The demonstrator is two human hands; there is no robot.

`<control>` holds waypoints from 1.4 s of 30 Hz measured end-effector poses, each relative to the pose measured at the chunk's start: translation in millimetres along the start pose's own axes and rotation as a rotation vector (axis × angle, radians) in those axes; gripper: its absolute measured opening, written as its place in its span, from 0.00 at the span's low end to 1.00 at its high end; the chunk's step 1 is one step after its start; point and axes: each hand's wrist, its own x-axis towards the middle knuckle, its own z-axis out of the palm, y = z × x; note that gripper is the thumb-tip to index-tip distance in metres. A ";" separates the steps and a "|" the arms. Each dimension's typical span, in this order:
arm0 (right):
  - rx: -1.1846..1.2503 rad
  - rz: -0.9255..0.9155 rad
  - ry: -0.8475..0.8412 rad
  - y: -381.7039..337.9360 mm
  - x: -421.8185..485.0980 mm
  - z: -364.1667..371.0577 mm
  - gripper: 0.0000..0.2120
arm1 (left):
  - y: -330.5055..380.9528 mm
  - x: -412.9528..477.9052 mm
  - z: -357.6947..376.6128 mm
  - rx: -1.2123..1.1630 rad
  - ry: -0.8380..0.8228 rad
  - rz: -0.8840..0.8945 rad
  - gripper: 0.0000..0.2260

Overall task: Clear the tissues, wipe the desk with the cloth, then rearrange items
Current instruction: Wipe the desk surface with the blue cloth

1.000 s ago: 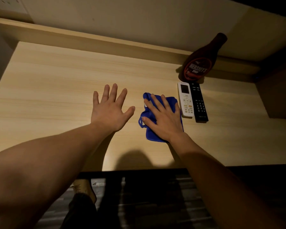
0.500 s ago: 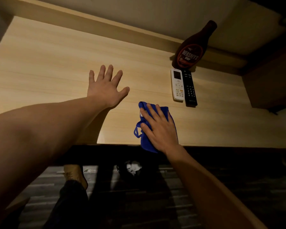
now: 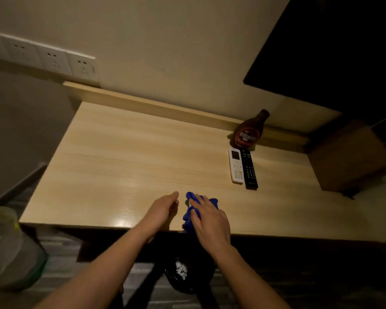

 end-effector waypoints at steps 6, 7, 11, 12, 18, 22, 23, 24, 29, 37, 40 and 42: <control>-0.096 -0.347 -0.050 -101.1 20.5 -43.8 0.32 | 62.7 -44.2 -53.5 -0.849 -0.163 -0.176 0.26; -0.078 -0.371 -0.060 -113.9 25.0 -49.2 0.34 | 73.8 -47.2 -64.1 -0.880 -0.152 -0.156 0.23; 0.044 -0.451 -0.122 -161.5 50.7 -69.4 0.36 | 99.2 -44.0 -106.3 -0.826 -0.140 -0.040 0.20; 0.087 -0.460 -0.130 -172.4 59.6 -73.9 0.35 | 102.8 -39.6 -117.4 -0.764 -0.120 0.001 0.22; 0.753 -0.168 0.042 -211.3 136.2 -71.4 0.29 | 136.4 -11.7 -177.8 -0.617 -0.048 0.073 0.18; 1.243 0.255 -0.336 -216.1 192.7 -58.2 0.29 | 166.2 7.7 -216.2 -0.648 -0.014 0.069 0.17; 1.386 0.296 -0.471 -219.5 202.4 -55.6 0.28 | 172.5 14.4 -225.4 -0.664 -0.007 0.058 0.17; 1.523 0.330 -0.574 -224.3 210.4 -53.7 0.27 | 177.7 22.2 -234.4 -0.677 -0.002 0.050 0.17; 1.760 0.357 -0.720 -245.7 254.6 -41.7 0.32 | 196.2 63.1 -277.8 -0.657 0.092 -0.001 0.15; 1.160 0.280 -0.376 -277.6 334.3 -16.3 0.11 | 214.7 135.9 -326.9 -0.368 0.248 -0.034 0.10; 0.955 0.264 -0.254 -285.1 360.6 7.5 0.10 | 217.4 163.8 -336.5 -0.208 0.292 0.010 0.09; 0.889 0.324 -0.225 -287.5 371.3 17.4 0.14 | 215.8 178.2 -342.5 0.022 0.368 0.081 0.12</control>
